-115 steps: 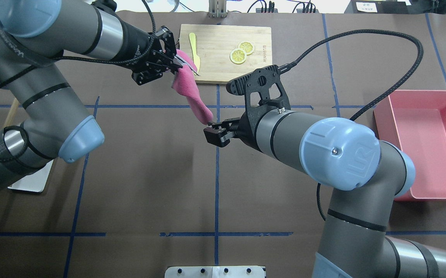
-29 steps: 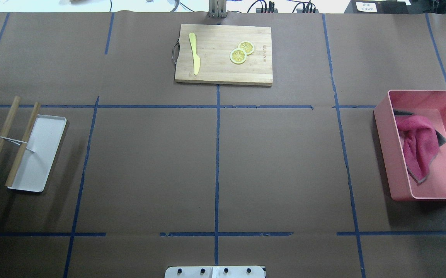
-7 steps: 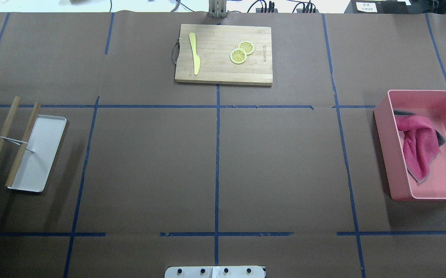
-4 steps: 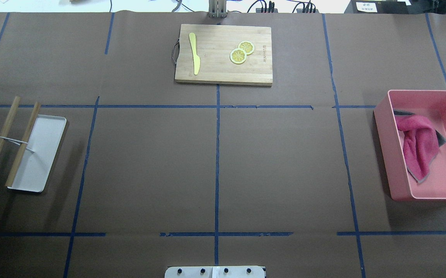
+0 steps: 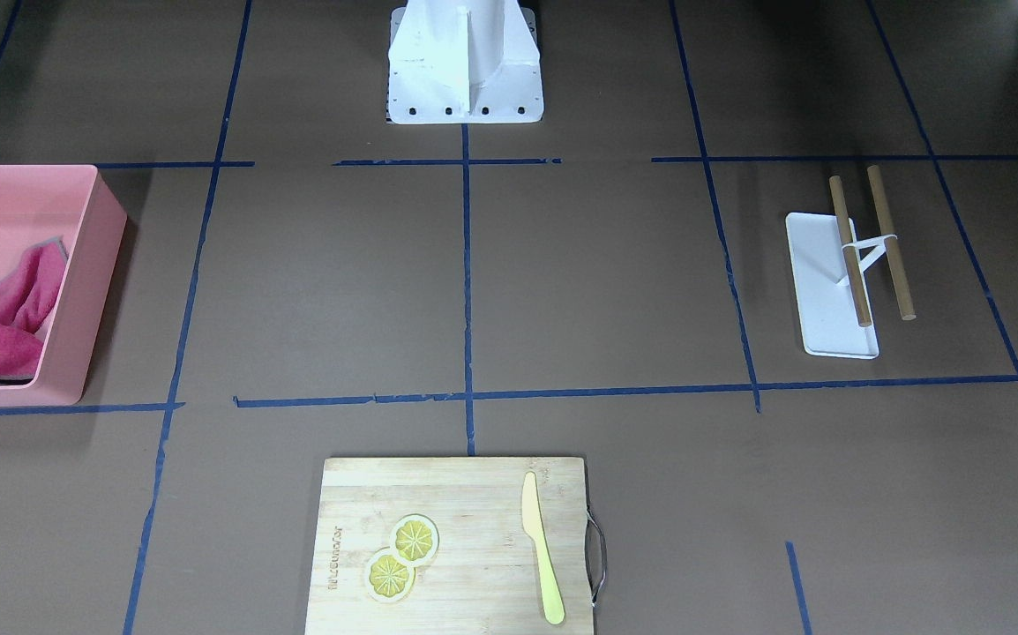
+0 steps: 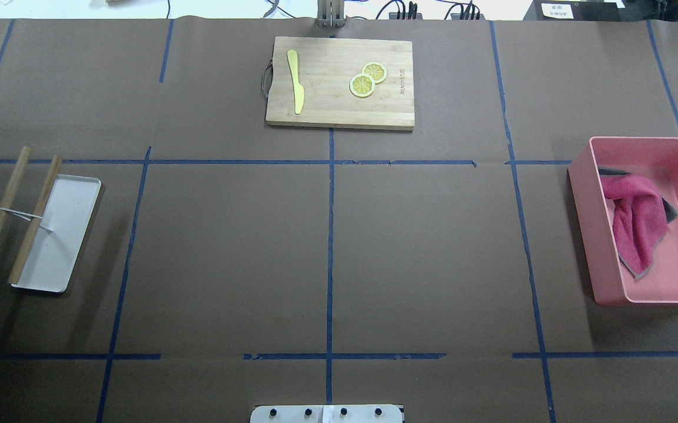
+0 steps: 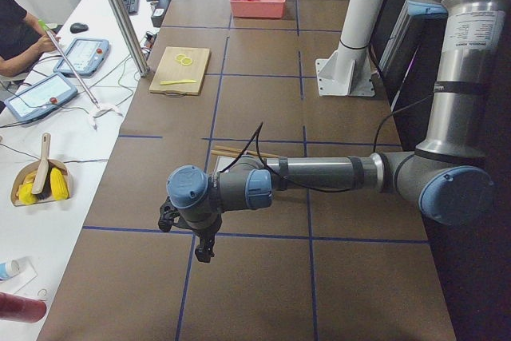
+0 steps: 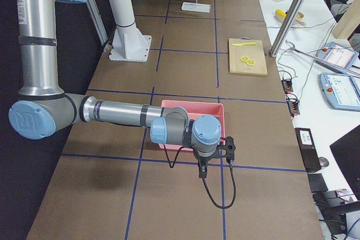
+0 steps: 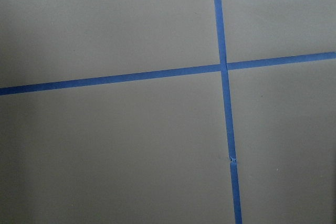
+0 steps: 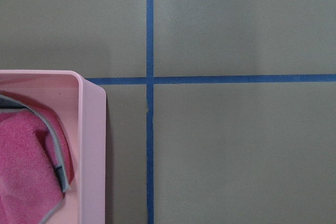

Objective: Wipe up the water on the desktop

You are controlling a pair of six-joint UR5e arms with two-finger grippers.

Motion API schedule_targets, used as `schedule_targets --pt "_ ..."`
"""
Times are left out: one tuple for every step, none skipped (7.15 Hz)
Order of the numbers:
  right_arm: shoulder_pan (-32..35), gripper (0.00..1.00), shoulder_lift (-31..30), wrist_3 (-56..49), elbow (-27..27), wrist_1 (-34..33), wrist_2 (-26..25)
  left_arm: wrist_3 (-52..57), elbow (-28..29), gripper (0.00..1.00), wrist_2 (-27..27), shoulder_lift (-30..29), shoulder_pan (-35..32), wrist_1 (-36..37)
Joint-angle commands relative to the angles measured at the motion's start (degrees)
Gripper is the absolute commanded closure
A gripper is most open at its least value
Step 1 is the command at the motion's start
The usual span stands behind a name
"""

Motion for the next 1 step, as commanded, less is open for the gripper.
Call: schedule_targets --pt "0.0 0.0 0.0 -0.01 -0.09 0.0 0.0 0.01 0.0 0.0 0.0 0.04 -0.09 0.0"
